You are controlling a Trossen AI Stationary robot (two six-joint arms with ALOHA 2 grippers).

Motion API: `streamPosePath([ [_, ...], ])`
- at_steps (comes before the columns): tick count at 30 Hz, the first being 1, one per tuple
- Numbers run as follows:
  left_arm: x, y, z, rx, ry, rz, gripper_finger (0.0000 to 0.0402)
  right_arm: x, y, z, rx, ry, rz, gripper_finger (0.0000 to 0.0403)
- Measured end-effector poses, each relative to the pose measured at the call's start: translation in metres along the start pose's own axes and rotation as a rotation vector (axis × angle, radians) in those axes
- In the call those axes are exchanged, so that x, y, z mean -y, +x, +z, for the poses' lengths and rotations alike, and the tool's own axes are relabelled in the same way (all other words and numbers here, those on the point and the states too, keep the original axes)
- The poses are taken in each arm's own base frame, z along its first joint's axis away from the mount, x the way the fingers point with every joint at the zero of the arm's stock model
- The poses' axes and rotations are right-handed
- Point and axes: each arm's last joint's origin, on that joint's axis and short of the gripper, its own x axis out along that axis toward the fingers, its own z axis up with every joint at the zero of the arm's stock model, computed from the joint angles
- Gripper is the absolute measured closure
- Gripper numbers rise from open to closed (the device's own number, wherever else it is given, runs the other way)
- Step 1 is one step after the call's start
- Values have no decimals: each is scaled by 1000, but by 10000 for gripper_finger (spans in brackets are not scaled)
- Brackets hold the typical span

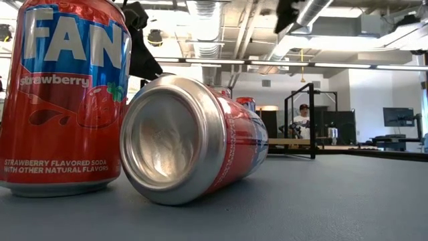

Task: Place canned beverage on shelf
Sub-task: Put the top red soda can on the shelf

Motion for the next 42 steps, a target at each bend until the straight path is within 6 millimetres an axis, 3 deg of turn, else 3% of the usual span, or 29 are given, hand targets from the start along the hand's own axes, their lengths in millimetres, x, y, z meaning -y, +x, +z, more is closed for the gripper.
streamPosePath([
  [4, 0, 0, 0, 4, 15, -8, 163, -18, 14, -16, -9, 45, -74, 67],
  [10, 1, 0, 0, -1, 22, -35, 163, -29, 70, -40, 31, 42, -170, 67],
  [16, 1, 0, 0, -4, -8, -43, 163, -33, 126, -42, 187, 164, -258, 67],
  [19, 2, 0, 0, -5, -10, -44, 163, -36, 152, -50, 147, 162, -329, 67],
  [24, 2, 0, 1, 0, -6, -46, 163, -30, 188, -63, 76, 231, -558, 67],
  [28, 2, 0, 1, 7, -5, -37, 163, -15, 210, -57, 94, 252, -631, 67],
  [34, 2, 0, 1, 7, -10, -34, 163, 8, 230, -51, 104, 214, -654, 67],
  [42, 1, 0, 1, 9, 16, -24, 163, 34, 224, -51, 128, 278, -692, 67],
])
